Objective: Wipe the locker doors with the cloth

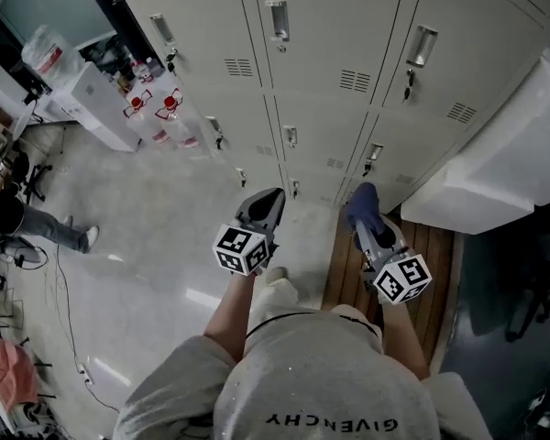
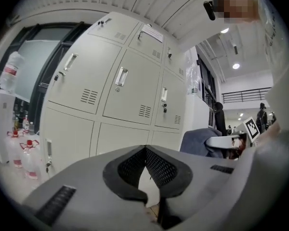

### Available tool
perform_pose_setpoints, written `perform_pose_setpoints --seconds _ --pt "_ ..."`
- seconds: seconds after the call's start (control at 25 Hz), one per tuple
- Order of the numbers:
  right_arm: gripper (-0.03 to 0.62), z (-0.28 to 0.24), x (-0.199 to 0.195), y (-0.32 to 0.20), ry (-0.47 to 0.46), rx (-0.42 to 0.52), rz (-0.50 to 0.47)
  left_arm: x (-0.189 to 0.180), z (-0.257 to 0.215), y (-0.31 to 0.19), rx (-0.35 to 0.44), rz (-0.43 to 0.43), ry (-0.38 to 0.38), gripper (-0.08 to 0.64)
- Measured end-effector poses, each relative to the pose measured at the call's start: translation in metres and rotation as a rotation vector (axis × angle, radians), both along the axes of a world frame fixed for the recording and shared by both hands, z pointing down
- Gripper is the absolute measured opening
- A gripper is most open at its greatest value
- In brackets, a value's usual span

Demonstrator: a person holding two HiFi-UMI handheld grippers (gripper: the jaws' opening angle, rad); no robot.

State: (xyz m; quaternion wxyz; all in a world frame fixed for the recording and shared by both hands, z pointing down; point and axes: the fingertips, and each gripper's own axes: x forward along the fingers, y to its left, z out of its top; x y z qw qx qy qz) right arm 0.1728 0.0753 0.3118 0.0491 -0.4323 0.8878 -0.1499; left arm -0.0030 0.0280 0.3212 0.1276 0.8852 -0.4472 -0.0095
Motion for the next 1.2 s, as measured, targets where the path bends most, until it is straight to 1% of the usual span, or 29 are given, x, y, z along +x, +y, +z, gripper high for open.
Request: perform_pose_setpoints --seconds 0.12,0.24,0.36,0.44,0.52,0.68,0.92,1.08,1.2 --pt "0.052 0.017 -0.023 -0.036 0.0 0.002 0.048 -0.015 0.026 -0.039 -0.013 0.056 0.006 -0.002" --pt "0.052 0.025 -0.055 -0.069 0.007 -0.009 0.08 -0.04 0.036 -0.068 -0.025 0.1 -0.025 -0.002" --pt "0.052 0.028 -0.088 -0.091 0.047 -0.005 0.066 -0.067 0.043 -0.088 -0.04 0.122 -0.05 -0.002" --pt "0.052 0.031 -0.106 -0.11 0.08 0.003 0.055 -0.083 0.045 -0.102 -0.041 0.118 -0.041 -0.002" --pt "0.052 0.033 -0.121 -0.126 0.108 0.009 0.047 -0.093 0.049 -0.106 -0.048 0.121 -0.031 -0.002" --pt "0.054 0.026 -0.137 -0.154 0.123 0.04 0.042 -0.101 0.059 -0.103 -0.072 0.136 -0.036 -0.002" --pt "0.054 0.01 -0.15 -0.19 0.153 0.079 0.043 -0.106 0.066 -0.117 -0.089 0.143 -0.008 -0.002" --pt "0.053 0.017 -0.168 -0.225 0.174 0.1 0.044 -0.113 0.085 -0.147 -0.081 0.152 0.003 -0.002" --pt "0.054 0.02 -0.181 -0.243 0.197 0.129 0.034 -0.111 0.092 -0.168 -0.069 0.153 0.025 -0.002"
